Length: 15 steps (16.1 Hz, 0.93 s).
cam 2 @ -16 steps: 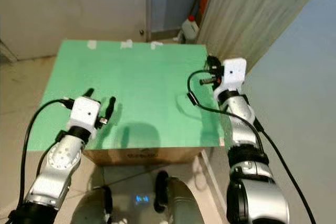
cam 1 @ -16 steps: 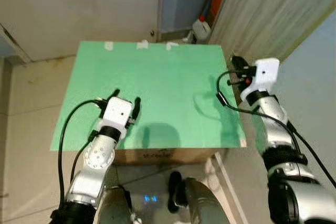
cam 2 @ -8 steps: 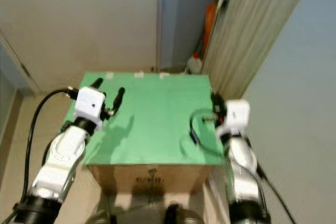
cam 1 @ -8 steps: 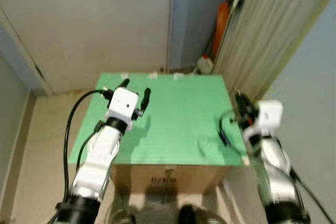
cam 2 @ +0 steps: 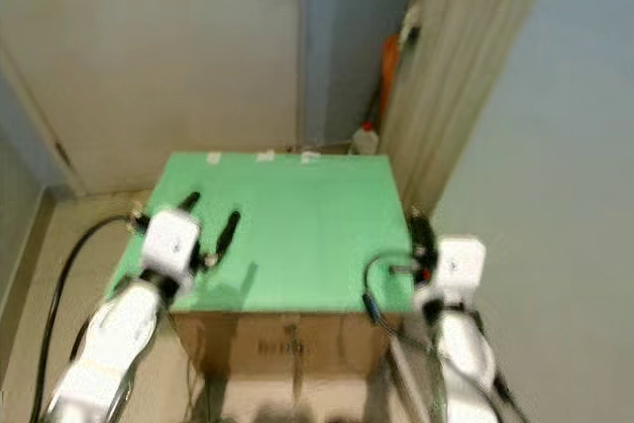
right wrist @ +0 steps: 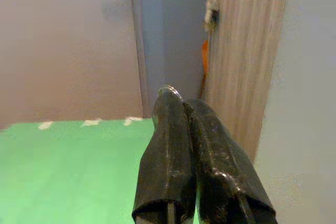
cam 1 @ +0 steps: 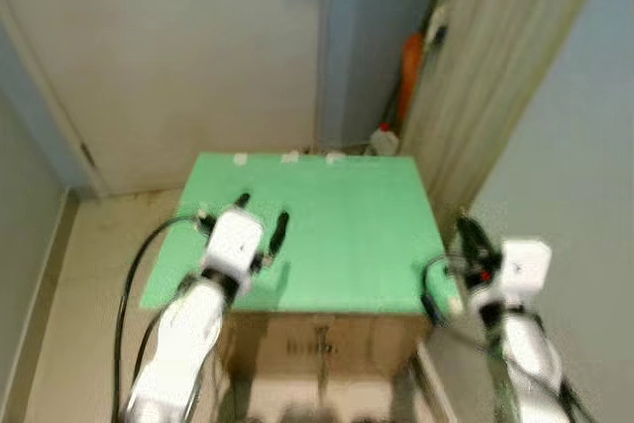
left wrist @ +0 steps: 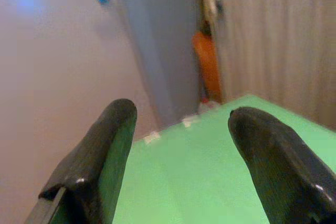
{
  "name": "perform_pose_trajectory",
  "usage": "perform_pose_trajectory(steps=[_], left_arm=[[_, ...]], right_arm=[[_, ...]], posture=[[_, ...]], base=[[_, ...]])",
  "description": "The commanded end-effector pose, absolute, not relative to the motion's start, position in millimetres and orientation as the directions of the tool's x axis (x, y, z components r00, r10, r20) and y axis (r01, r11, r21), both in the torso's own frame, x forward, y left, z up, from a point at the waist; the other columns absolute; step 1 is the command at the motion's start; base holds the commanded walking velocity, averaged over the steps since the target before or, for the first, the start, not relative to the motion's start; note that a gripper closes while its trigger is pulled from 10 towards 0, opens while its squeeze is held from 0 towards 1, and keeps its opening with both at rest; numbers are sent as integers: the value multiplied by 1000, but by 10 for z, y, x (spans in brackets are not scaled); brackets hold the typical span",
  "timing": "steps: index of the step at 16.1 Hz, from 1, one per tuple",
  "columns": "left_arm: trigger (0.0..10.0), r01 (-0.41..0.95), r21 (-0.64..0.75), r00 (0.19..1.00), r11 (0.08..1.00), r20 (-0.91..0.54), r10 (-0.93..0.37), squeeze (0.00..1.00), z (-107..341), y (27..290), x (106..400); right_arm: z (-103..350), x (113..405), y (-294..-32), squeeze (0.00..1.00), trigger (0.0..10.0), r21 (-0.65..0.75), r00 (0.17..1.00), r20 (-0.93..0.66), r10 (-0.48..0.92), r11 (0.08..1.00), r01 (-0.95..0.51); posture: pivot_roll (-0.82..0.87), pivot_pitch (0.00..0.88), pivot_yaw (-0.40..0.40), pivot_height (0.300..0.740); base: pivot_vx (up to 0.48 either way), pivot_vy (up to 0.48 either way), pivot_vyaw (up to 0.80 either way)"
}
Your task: Hang keys on a hook
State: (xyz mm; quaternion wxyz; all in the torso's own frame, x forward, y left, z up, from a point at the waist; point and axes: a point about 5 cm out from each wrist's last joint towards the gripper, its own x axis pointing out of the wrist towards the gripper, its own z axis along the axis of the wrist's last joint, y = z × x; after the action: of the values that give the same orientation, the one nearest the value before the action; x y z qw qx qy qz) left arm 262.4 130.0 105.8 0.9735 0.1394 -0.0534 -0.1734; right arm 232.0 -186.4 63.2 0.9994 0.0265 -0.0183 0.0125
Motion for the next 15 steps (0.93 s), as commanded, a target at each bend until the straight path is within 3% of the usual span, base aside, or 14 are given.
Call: perform_pose_trajectory(steps=[1, 7, 8, 9, 15], left_arm=[[10000, 320, 277, 942, 906, 8, -336, 0, 961, 1330, 2593], [10000, 298, 249, 953, 922, -23, -302, 0, 932, 1335, 2737], [10000, 303, 256, 951, 918, -21, -308, 0, 937, 1321, 2742], [10000, 303, 260, 951, 917, -21, -309, 0, 939, 1320, 2751], [10000, 304, 190, 953, 934, -59, -298, 0, 910, 1264, 2938]], right_arm=[[760, 2431, -1837, 0, 0, 62, 997, 77, 33, 997, -37], [739, 2532, -1824, 0, 0, 41, 999, 32, 26, 999, -27], [739, 2549, -1823, 0, 2745, 37, 999, 24, 22, 999, -23], [736, 2559, -1823, 0, 10000, 39, 1000, 19, 18, 999, -19], [736, 2561, -1869, 0, 10000, 68, 999, 22, -41, 997, 40]], posture=[[-37, 0, -22, 740], [-50, 1, -12, 740], [-52, 1, -11, 740], [-56, 3, -9, 740], [-92, 2, 14, 740]], base=[[0, 0, 0], [0, 0, 0], [0, 0, 0], [0, 0, 0], [0, 0, 0]])
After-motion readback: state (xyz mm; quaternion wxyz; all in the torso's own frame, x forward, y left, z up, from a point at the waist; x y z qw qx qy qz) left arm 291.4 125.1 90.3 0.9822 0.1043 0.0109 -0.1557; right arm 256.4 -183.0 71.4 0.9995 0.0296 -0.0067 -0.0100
